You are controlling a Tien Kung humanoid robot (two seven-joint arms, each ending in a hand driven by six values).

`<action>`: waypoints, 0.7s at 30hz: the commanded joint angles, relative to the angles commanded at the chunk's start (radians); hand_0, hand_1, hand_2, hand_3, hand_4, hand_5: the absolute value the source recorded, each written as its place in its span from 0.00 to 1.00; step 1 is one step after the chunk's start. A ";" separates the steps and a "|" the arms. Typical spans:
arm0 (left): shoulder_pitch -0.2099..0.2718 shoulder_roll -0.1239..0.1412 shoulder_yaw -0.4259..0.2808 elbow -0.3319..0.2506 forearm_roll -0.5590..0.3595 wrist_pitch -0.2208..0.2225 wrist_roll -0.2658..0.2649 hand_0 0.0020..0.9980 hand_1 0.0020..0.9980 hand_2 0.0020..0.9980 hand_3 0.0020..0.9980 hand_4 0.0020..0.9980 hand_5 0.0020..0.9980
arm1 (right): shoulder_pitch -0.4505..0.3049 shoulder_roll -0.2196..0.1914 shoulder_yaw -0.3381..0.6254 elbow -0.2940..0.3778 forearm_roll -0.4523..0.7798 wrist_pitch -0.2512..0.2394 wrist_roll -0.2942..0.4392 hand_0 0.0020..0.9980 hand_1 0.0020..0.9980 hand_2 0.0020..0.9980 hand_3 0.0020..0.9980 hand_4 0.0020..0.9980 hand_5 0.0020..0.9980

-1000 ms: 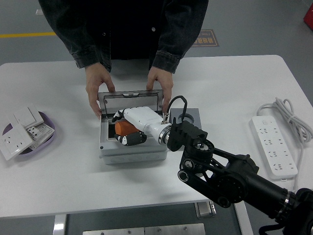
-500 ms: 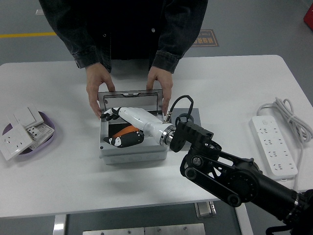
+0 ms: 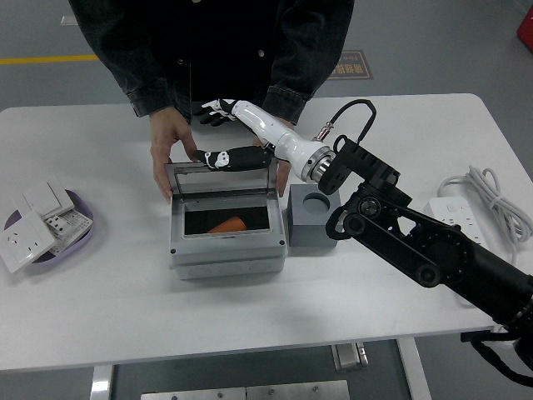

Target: Pick up the cylinder from the cube,place it in the box,flap close box

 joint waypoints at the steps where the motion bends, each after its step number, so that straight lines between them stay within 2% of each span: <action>1: -0.002 0.000 0.001 0.000 0.000 0.000 -0.001 0.64 0.67 0.66 0.71 0.76 0.31 | 0.011 -0.002 -0.012 -0.025 0.013 -0.001 0.004 0.83 0.75 0.73 0.76 0.78 0.41; 5: -0.004 0.002 0.005 0.000 -0.003 0.000 -0.002 0.64 0.67 0.66 0.71 0.76 0.31 | 0.027 -0.024 -0.058 -0.101 0.044 -0.001 0.009 0.83 0.75 0.73 0.76 0.78 0.41; 8: -0.002 0.002 -0.002 0.000 0.002 0.000 0.000 0.64 0.67 0.66 0.71 0.76 0.31 | 0.022 -0.052 -0.088 -0.102 0.048 0.002 0.003 0.82 0.74 0.73 0.76 0.77 0.40; 11: 0.000 0.000 -0.004 0.000 0.004 0.000 0.001 0.64 0.67 0.66 0.71 0.76 0.31 | 0.011 -0.078 -0.103 -0.066 0.036 0.003 -0.005 0.82 0.74 0.73 0.76 0.77 0.40; 16: 0.001 0.000 -0.005 0.000 0.002 0.000 -0.001 0.64 0.67 0.66 0.71 0.76 0.31 | -0.009 -0.127 -0.123 0.037 0.009 -0.002 -0.018 0.81 0.74 0.72 0.75 0.77 0.41; 21: 0.001 0.001 -0.003 0.000 0.000 0.001 -0.003 0.64 0.67 0.66 0.71 0.76 0.31 | -0.030 -0.150 -0.144 0.129 -0.009 -0.007 -0.027 0.80 0.74 0.72 0.76 0.76 0.40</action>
